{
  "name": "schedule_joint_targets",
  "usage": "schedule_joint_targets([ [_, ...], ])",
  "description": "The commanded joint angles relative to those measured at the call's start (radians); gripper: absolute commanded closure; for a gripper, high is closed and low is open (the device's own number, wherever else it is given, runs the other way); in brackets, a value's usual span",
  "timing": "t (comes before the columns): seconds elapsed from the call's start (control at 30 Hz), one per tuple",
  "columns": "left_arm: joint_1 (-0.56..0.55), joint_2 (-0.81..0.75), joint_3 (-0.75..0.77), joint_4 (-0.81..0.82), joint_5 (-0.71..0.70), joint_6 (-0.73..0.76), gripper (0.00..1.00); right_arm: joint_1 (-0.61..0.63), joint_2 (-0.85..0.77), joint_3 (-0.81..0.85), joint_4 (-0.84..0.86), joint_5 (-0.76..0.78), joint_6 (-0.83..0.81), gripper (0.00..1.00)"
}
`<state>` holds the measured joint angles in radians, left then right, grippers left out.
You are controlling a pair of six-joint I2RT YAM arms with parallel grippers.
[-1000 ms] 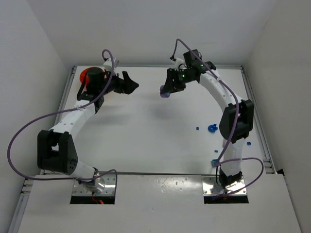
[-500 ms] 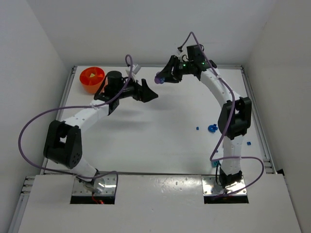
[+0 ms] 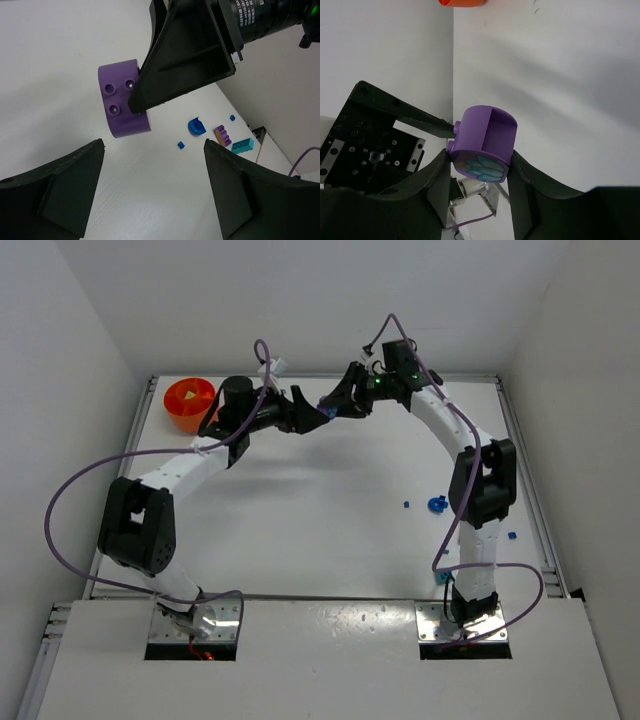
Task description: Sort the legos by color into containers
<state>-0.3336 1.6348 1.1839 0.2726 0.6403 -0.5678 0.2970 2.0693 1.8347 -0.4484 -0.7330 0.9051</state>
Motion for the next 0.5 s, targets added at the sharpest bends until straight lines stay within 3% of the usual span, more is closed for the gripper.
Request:
schedule_joint_targets([
  [0.0, -0.015, 0.013, 0.043, 0.051, -0.033, -0.018, 0.14, 0.004, -0.069, 0.005, 0.051, -0.04, 0.017, 1.0],
  [0.47, -0.035, 0.053, 0.085, -0.019, -0.172, 0.032, 0.25, -0.005, -0.069, -0.041, 0.139, -0.147, 0.057, 1.0],
])
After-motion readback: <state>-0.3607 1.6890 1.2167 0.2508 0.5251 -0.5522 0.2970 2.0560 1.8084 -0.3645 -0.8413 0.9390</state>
